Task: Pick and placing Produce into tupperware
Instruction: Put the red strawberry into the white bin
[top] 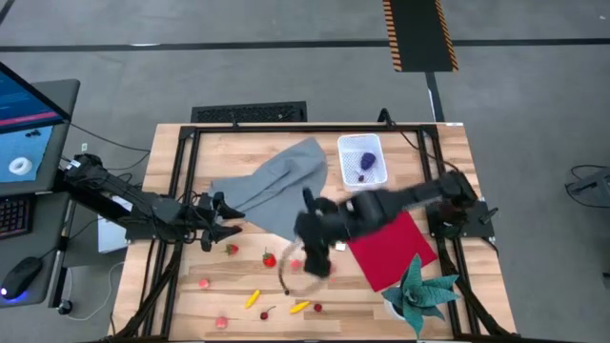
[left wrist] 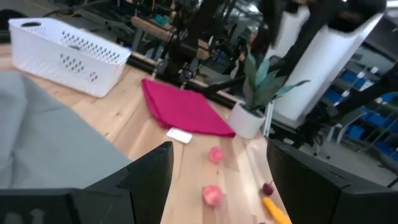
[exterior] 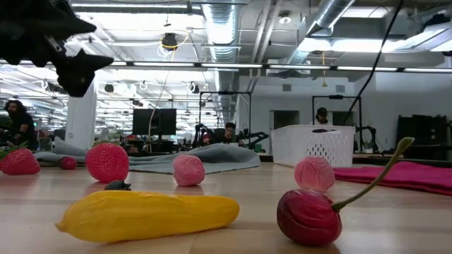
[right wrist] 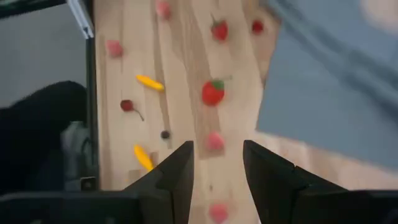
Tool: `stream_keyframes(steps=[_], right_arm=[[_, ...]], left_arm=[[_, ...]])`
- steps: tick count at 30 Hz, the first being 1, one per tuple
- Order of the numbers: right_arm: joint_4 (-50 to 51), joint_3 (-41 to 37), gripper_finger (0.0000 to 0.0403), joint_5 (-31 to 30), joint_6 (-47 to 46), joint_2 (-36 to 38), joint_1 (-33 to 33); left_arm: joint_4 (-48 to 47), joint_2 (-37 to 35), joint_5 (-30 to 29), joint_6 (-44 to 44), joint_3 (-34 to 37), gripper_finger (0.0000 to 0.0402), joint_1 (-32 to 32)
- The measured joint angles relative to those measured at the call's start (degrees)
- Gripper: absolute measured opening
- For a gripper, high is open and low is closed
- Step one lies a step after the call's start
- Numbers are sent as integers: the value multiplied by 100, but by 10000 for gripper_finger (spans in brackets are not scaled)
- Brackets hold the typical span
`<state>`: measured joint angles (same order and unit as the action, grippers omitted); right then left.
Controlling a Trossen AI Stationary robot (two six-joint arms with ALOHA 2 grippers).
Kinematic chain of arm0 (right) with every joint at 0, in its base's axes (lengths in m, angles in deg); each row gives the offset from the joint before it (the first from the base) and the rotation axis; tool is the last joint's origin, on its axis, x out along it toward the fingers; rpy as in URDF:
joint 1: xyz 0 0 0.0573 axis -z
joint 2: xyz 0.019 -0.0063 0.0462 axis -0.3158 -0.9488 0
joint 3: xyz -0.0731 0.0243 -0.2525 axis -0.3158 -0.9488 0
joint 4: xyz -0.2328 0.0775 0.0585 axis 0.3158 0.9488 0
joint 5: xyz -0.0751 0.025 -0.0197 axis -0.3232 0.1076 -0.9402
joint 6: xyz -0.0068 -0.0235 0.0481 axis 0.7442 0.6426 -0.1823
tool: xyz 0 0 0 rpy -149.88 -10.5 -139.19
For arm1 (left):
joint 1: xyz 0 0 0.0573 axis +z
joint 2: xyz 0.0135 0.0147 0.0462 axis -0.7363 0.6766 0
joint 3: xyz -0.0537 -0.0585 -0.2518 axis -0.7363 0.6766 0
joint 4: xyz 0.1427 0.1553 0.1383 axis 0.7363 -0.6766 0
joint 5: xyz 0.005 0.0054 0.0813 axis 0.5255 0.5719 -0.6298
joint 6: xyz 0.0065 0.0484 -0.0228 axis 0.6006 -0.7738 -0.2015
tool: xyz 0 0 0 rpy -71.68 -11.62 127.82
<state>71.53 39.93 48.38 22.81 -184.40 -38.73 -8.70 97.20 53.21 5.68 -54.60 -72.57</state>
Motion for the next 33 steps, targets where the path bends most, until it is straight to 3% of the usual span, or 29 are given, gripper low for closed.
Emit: stream_keyframes(steps=[8, 15, 21, 26, 28, 33], right_arm=[[132, -365, 161, -2370, -99, 1040, -1365], [-1204, -2410, 160, -3264, -161, 2256, -2272], [-2919, -4795, 161, -3662, -527, 3560, -2655], [-5014, -6523, 161, -3499, 235, 4406, -2867], [-5705, -7086, 160, -3496, 552, 4657, -2918], [-6766, -8175, 157, -3899, 685, 5002, -2860]], left_arm=[[96, 4, 0, -211, 0, 249, 0], [112, 2, -2, -409, 0, 249, 0], [92, 3, 22, -543, 0, 249, 0], [-16, 4, 562, -691, 0, 249, 0], [-29, 4, 621, -300, 0, 249, -2], [-293, 10, -102, 1430, -1, 249, 4]])
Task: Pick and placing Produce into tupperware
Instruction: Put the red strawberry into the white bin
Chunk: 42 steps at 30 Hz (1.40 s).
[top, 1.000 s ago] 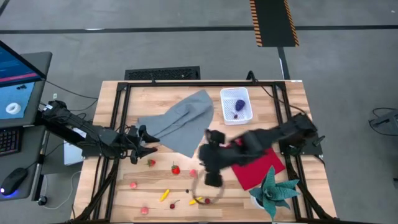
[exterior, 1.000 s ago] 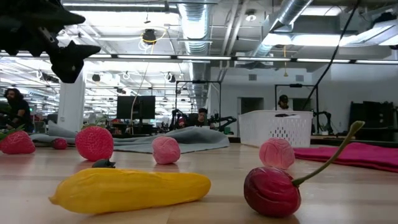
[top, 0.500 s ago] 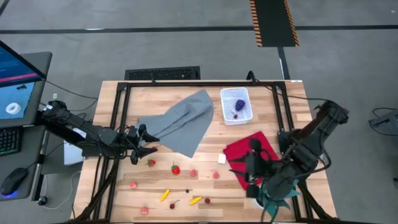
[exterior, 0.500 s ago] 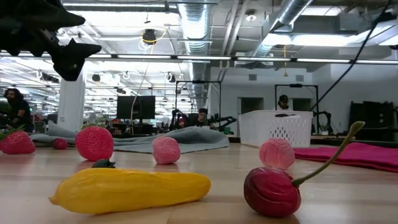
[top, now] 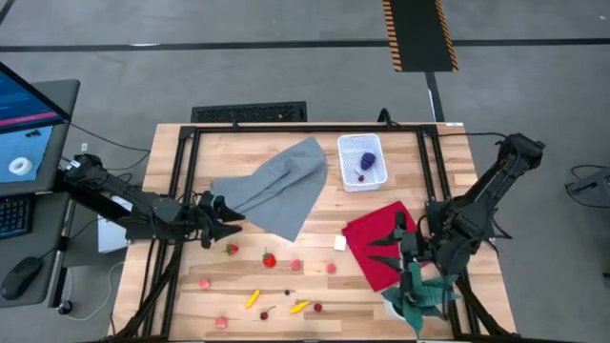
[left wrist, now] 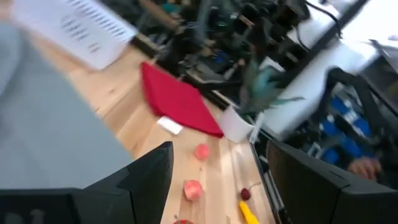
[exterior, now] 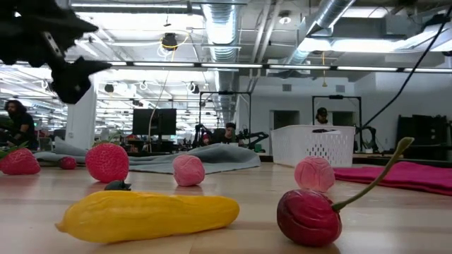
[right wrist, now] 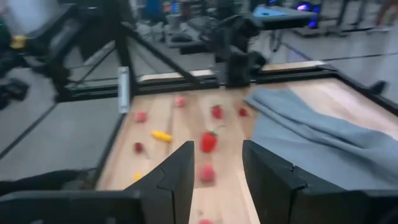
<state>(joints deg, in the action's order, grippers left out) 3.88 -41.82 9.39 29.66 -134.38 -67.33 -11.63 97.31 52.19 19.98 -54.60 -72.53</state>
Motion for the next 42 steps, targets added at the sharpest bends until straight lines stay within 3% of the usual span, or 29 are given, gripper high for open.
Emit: stream_keyframes(steps=[6, 11, 17, 22, 29, 42], right_arm=[[-633, -528, 159, -134, 0, -90, 145], [-768, -559, 159, -272, 58, -110, 143], [-503, -550, 157, -456, 127, 48, 156], [262, -556, 159, -325, -553, 188, 212], [321, -847, 157, -323, -952, 216, 214], [293, -861, 158, -297, -927, 216, 207]], left_arm=[[-697, 356, -1260, 1387, 1, 249, -154], [-339, 1163, -1631, 1743, -45, 249, -447], [-238, 2589, -1857, 2224, -505, 249, -895], [-231, 3847, -1946, 2466, -1117, 249, -1079], [-237, 5249, -1945, 2985, -1717, 249, -1120], [-212, 6356, -1829, 3087, -2446, 249, -1219]])
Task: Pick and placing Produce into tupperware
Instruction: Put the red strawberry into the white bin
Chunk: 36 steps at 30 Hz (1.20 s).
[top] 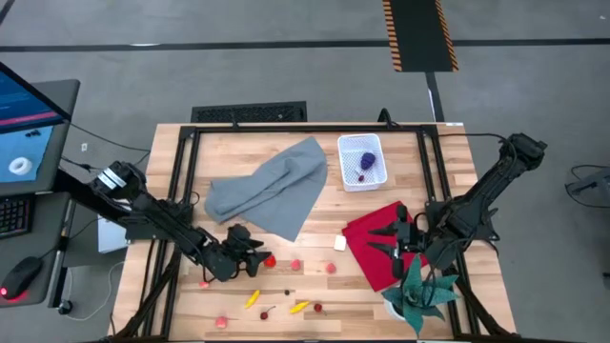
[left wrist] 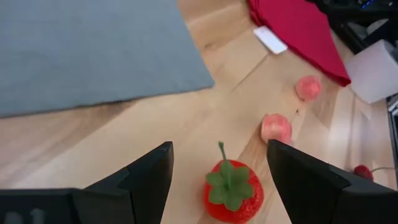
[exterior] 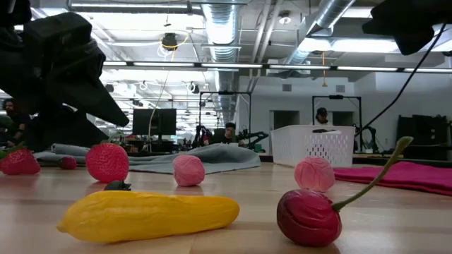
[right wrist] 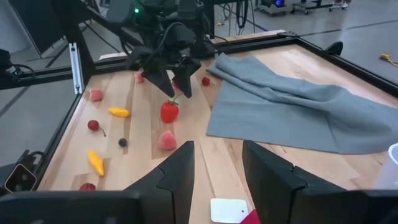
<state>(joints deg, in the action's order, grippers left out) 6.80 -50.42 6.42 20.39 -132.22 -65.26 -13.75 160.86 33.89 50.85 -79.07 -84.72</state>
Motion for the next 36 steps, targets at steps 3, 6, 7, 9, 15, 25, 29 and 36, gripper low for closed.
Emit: stream_keyframes(steps=[3, 6, 7, 9, 15, 25, 29, 36], right_arm=[[-2, 0, 156, 2, 15, 0, 2], [0, 0, 155, 9, 17, 0, 0], [0, 0, 155, 11, 17, 0, 0], [2, 0, 155, 13, 16, 0, 0], [0, 0, 155, 13, 15, 0, 0], [1, 0, 155, 15, 15, -2, 0], [1, 0, 155, 15, -14, -2, 0], [2, 0, 155, 15, -22, -2, 0]], left_arm=[[-14, 119, 19, 63, -23, 245, 0], [36, 165, -31, 70, -25, 222, 0], [36, 165, -31, 68, -25, 209, 0], [39, 165, -33, 68, -25, 179, 8], [155, 165, -98, -150, -25, 62, 22], [1148, 163, 2, -1175, -25, 2, 264], [1581, 163, 359, -1566, -25, 2, 478], [2162, 163, 928, -2323, -103, 1, 1166]])
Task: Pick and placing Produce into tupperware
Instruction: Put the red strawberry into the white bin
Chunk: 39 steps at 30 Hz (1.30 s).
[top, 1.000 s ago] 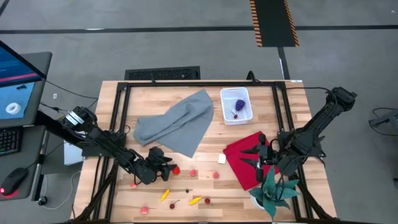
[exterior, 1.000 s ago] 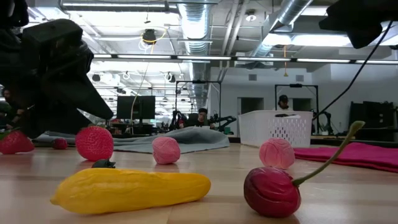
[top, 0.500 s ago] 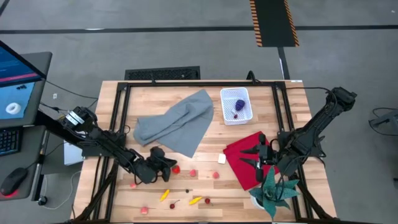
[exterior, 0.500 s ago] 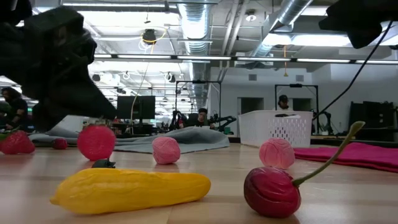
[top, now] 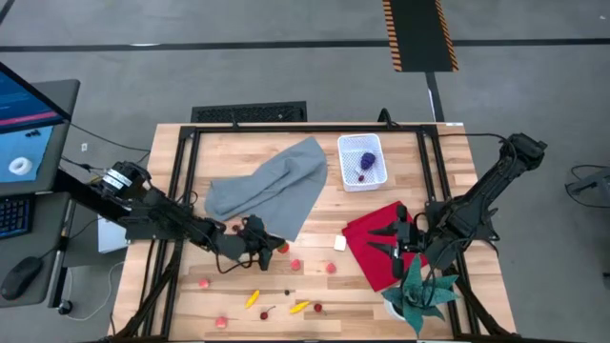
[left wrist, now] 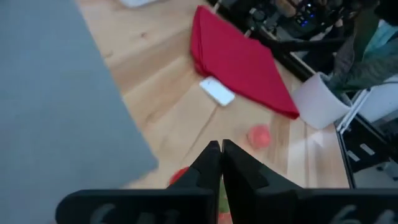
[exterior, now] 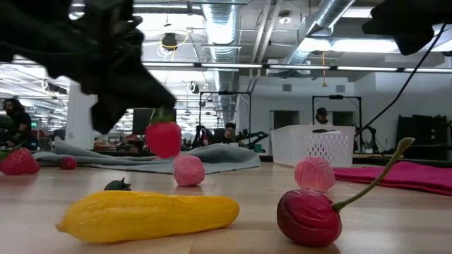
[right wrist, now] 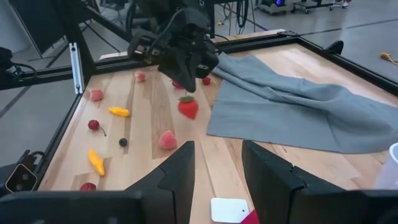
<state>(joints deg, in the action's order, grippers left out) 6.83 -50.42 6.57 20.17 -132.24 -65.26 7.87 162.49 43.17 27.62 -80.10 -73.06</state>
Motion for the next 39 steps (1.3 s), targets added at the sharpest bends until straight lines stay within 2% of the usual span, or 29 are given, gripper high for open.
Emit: stream_keyframes(steps=[7, 11, 17, 25, 33, 39], right_arm=[[0, 0, 155, 2, -3, -1, 0], [0, 0, 155, 22, -7, -2, 0], [1, 0, 155, 26, -69, -4, 0], [2, 0, 155, 26, -157, -7, 0], [11, 0, 155, 24, -127, -7, 2], [52, -2, 155, 24, -109, -9, 2]], left_arm=[[269, 0, 1253, -963, -653, 0, 932], [4, -2, 2066, -1372, -1281, 0, 1437], [-1295, -2, 2786, -1884, -2458, 0, 2111], [-3213, -2, 3085, -2588, -4027, 0, 3040], [-3611, 13, 3998, -2529, -4726, 0, 4142], [-3605, 692, 4760, -2130, -5197, 0, 4673]])
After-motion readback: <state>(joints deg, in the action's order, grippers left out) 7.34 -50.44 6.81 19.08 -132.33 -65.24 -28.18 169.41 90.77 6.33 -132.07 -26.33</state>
